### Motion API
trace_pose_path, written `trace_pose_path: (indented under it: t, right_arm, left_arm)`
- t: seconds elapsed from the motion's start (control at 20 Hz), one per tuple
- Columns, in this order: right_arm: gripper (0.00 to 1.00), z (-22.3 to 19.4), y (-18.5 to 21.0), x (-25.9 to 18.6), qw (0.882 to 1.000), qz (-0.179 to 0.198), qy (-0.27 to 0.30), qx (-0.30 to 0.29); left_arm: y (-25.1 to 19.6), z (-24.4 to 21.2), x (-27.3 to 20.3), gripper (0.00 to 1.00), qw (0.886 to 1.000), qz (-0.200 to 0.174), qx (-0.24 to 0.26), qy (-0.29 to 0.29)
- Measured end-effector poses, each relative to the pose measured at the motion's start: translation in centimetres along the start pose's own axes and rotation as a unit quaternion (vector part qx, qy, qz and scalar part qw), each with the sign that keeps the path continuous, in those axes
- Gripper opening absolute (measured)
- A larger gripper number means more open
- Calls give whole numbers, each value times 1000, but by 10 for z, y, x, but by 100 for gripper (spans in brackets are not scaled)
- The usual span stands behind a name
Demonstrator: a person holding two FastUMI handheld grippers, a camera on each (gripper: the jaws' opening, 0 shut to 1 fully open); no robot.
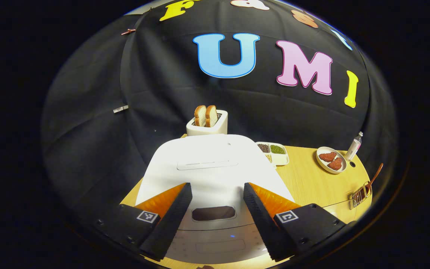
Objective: Close the left gripper, press the button to open the rice cooker; take a wooden spoon from the chopstick holder with the right hand, scoop a spoonful of rice and pour it into the rice cooker, then put the wooden spoon back into the chopstick holder.
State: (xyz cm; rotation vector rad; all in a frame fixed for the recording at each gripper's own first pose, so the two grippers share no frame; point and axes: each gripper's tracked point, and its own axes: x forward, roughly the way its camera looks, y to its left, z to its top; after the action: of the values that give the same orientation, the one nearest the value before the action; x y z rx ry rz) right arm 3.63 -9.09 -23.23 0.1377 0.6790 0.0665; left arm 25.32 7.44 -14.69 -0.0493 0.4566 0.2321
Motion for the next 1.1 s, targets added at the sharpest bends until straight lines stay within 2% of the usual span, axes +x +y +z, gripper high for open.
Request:
trace_pose_path:
  t: [0.25,0.45,0.7,0.75,0.9,1.0,1.1]
  right_arm:
    - [99,-3,6,2,1000,17,-2,-3]
    - [99,13,9,3,999,33,-19,-13]
    - [99,64,12,-4,994,54,-86,-46]
    - [99,74,15,-8,991,62,-101,-57]
    - [98,104,34,-26,985,101,-124,-61]
    - [99,133,40,-42,980,117,-151,-55]
    - [99,155,41,-59,975,114,-179,-60]
  left_arm:
    - [0,1,-1,99,1000,-1,4,-14]
    - [-19,11,-29,96,1000,-4,-8,-24]
    - [-63,53,-112,96,992,-23,-38,-121]
    - [-74,59,-128,96,990,-31,-31,-136]
    - [-88,71,-173,95,984,-24,11,-174]
    - [-107,77,-205,95,980,-41,4,-194]
    - [-119,75,-233,95,978,-56,-12,-203]
